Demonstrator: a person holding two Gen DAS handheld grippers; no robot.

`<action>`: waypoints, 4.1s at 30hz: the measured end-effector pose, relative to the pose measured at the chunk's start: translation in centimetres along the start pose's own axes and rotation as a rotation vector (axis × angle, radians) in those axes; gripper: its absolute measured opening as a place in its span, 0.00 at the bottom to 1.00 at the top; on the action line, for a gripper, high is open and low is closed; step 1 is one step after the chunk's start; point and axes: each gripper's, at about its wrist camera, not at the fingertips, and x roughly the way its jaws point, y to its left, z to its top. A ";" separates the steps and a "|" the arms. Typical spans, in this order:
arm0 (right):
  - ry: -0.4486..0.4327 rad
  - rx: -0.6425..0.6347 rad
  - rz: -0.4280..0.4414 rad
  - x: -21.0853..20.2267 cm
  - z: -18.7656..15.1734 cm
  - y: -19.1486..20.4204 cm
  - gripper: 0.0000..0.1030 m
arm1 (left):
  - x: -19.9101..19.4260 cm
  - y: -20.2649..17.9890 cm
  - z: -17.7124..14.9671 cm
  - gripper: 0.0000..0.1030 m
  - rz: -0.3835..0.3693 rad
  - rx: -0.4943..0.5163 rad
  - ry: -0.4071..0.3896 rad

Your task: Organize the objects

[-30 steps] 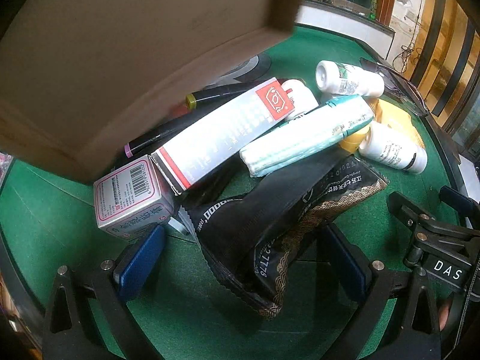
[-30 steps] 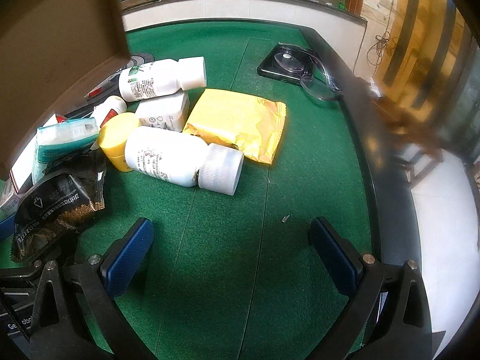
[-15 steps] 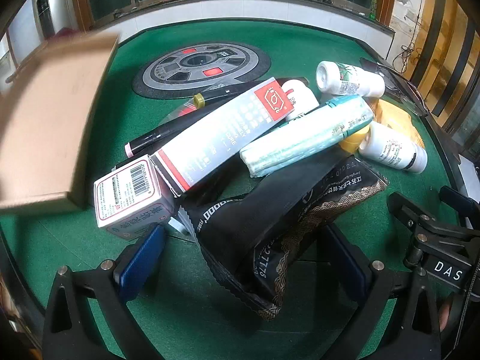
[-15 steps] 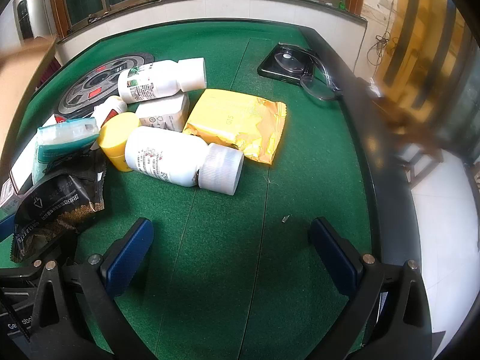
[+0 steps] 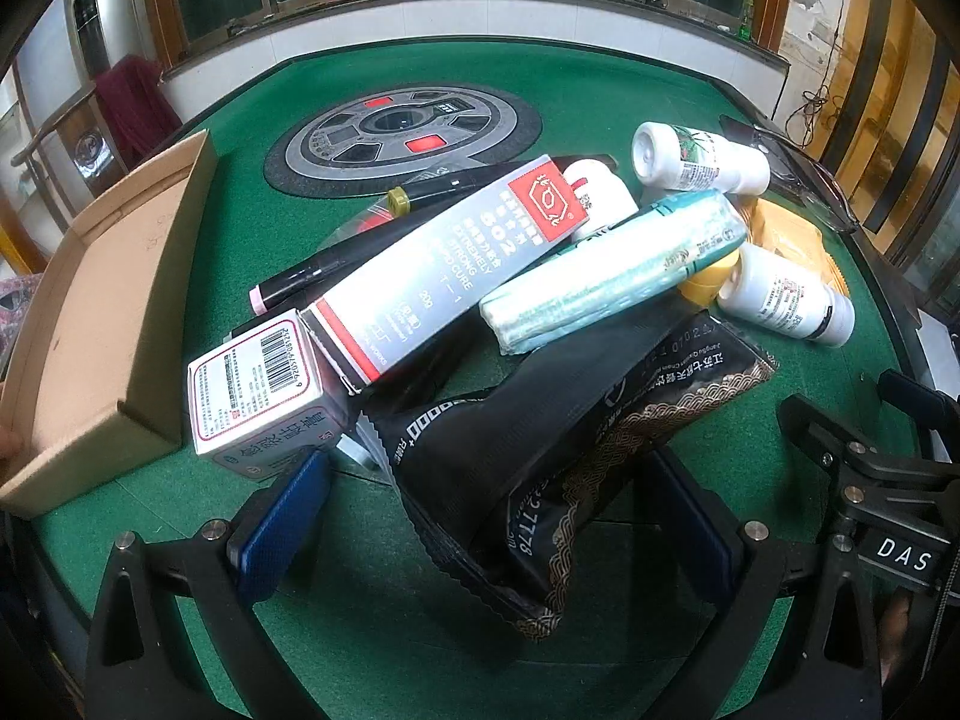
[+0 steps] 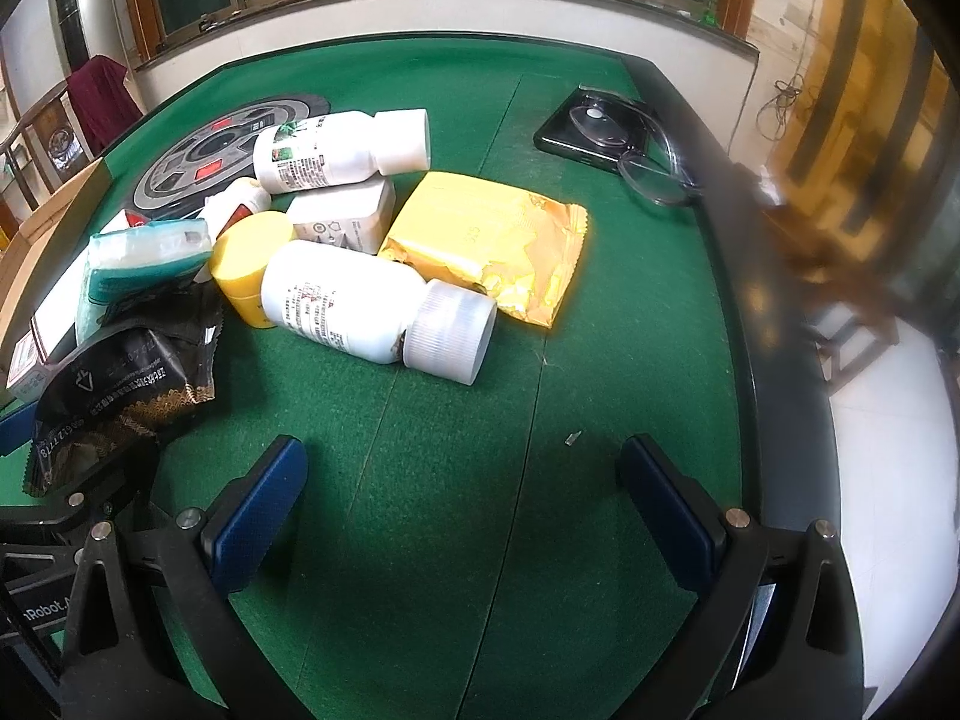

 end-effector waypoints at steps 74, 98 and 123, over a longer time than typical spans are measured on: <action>-0.047 -0.393 0.434 -4.3 3.4 2.0 0.64 | -6.6 5.5 -4.8 0.98 -0.223 0.135 -0.175; 0.056 -0.319 0.301 -0.4 4.4 3.6 0.31 | -7.5 5.6 -3.5 0.98 -0.342 0.268 -0.208; -0.106 0.040 0.487 -2.6 3.6 1.4 0.31 | 0.1 -1.8 2.1 0.41 -0.340 0.570 0.083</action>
